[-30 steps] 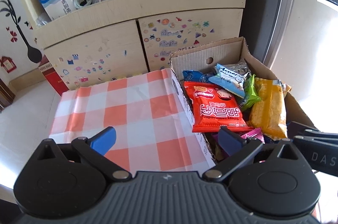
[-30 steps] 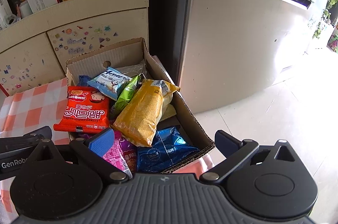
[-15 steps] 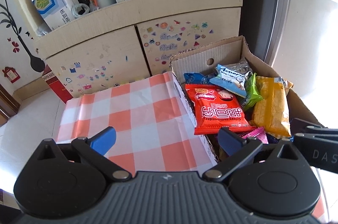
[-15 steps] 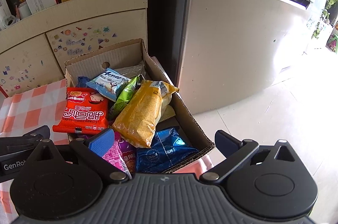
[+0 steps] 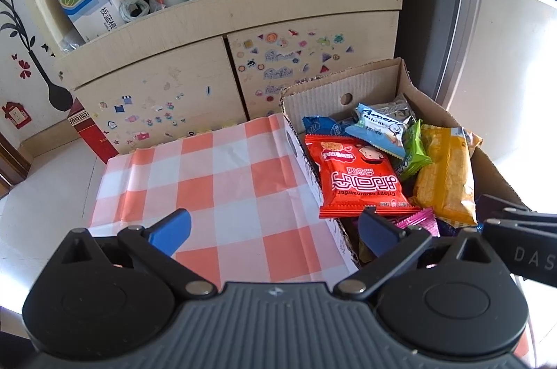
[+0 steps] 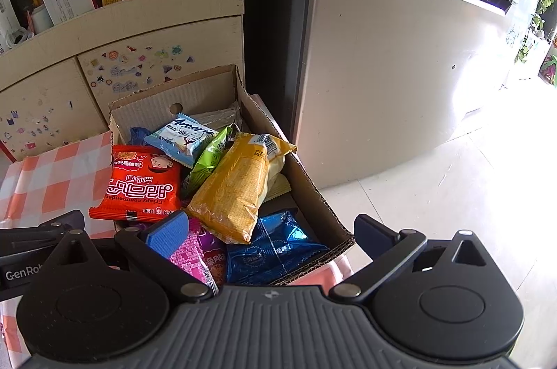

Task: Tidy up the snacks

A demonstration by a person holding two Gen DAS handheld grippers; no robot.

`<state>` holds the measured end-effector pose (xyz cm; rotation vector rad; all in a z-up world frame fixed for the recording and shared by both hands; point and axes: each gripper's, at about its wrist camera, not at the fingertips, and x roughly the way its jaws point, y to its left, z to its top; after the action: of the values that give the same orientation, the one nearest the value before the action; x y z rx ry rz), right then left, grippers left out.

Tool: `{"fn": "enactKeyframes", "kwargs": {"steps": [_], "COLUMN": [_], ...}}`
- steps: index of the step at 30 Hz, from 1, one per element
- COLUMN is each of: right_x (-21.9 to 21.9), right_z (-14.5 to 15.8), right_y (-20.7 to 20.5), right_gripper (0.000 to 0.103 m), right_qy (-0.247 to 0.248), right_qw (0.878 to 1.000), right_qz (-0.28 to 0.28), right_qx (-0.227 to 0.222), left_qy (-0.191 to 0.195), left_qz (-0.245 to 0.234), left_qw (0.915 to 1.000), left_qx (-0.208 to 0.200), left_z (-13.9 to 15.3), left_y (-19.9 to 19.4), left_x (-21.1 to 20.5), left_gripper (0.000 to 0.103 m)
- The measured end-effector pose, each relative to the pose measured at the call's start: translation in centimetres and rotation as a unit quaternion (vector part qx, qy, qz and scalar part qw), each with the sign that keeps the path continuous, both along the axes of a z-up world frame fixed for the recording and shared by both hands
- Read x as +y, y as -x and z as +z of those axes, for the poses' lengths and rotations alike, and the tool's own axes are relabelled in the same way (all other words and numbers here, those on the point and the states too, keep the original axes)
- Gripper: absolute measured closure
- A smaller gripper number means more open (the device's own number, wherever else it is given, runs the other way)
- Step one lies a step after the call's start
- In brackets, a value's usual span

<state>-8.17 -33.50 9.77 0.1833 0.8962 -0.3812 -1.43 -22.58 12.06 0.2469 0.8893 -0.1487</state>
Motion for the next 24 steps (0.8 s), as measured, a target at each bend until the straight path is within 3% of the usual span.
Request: {"fn": "enactKeyframes", "kwargs": {"steps": [24], "right_x": [-0.01], "right_z": [-0.18], "right_y": [-0.07], "right_gripper": [0.000], "right_qy": [-0.002], "right_qw": [1.000], "right_qz": [0.004], "right_qx": [0.003], "left_qy": [-0.003], "left_qz": [-0.001], "left_qw": [0.9999], "left_qx": [0.012], "left_z": [-0.47], "left_y": [0.11], "left_x": [0.23], "left_gripper": [0.002]}}
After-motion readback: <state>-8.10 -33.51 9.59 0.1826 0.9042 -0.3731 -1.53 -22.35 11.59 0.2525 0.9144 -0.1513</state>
